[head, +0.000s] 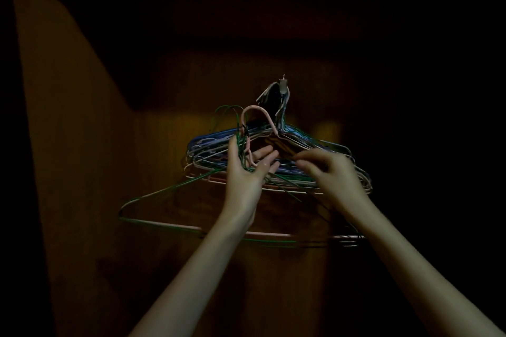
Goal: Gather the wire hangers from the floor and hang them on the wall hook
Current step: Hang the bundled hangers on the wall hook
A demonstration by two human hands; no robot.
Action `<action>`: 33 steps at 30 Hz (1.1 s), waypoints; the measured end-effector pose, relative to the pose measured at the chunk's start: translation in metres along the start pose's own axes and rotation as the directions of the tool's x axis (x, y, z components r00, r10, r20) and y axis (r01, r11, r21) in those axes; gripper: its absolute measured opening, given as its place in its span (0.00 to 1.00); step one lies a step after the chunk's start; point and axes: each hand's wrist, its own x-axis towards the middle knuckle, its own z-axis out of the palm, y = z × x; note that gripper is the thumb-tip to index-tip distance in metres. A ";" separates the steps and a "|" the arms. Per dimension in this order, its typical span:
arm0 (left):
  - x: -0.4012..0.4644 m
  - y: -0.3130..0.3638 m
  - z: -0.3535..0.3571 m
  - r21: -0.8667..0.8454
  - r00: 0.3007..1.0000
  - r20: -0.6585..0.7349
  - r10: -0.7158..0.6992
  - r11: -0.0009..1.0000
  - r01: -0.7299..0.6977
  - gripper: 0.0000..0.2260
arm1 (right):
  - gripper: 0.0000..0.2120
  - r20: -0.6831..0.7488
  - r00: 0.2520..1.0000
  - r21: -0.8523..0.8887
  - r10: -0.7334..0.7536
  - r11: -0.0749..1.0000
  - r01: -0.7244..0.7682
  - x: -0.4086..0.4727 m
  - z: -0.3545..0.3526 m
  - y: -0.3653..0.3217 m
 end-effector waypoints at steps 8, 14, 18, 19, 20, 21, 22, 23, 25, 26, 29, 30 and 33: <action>-0.003 -0.002 -0.001 -0.039 0.997 0.021 -0.069 0.997 0.070 0.31 | 0.05 0.079 0.997 0.056 0.025 0.998 -0.029 -0.016 0.015 -0.008; -0.008 0.003 -0.005 0.037 0.992 0.068 -0.103 0.994 0.101 0.31 | 0.05 0.080 0.996 0.062 0.033 0.997 -0.038 -0.015 0.015 -0.008; -0.007 0.001 -0.005 0.068 0.993 0.082 -0.087 0.994 0.081 0.32 | 0.07 0.096 0.993 0.137 0.069 0.987 -0.082 -0.014 0.014 -0.008; -0.007 0.000 -0.005 0.071 0.994 0.082 -0.077 0.995 0.071 0.33 | 0.06 0.094 0.993 0.143 0.070 0.986 -0.083 -0.013 0.014 -0.008; -0.007 -0.001 -0.005 0.067 0.994 0.082 -0.071 0.996 0.065 0.33 | 0.06 0.087 0.994 0.147 0.068 0.986 -0.080 -0.013 0.015 -0.007; -0.008 -0.002 -0.006 0.053 0.994 0.081 -0.070 0.996 0.066 0.33 | 0.06 0.067 0.996 0.149 0.066 0.986 -0.075 -0.013 0.015 -0.006; -0.009 -0.002 -0.006 0.033 0.994 0.078 -0.073 0.997 0.071 0.33 | 0.06 0.036 0.997 0.149 0.064 0.986 -0.069 -0.012 0.015 -0.004; -0.009 -0.003 -0.007 0.013 0.994 0.074 -0.076 0.997 0.076 0.33 | 0.07 0.000 0.998 0.147 0.064 0.987 -0.064 -0.011 0.014 -0.002; -0.010 -0.002 -0.009 -0.010 0.995 0.062 -0.078 0.997 0.079 0.33 | 0.09 -0.056 0.996 0.150 0.075 0.986 -0.066 -0.008 0.011 0.001; -0.010 -0.002 -0.009 -0.012 0.996 0.053 -0.073 0.997 0.074 0.32 | 0.10 -0.066 0.995 0.153 0.078 0.986 -0.067 -0.007 0.009 0.003; -0.009 0.001 -0.010 -0.035 0.998 0.008 -0.057 0.998 0.058 0.31 | 0.11 -0.032 0.997 0.133 0.075 0.989 -0.070 -0.006 0.003 0.007; -0.008 0.002 -0.009 -0.049 0.998 -0.001 -0.060 0.997 0.060 0.32 | 0.12 -0.012 0.997 0.127 0.075 0.989 -0.073 -0.006 0.001 0.009; -0.009 0.002 -0.007 -0.076 0.997 0.001 -0.076 0.994 0.076 0.32 | 0.12 0.047 0.996 0.124 0.076 0.989 -0.082 -0.006 -0.004 0.010</action>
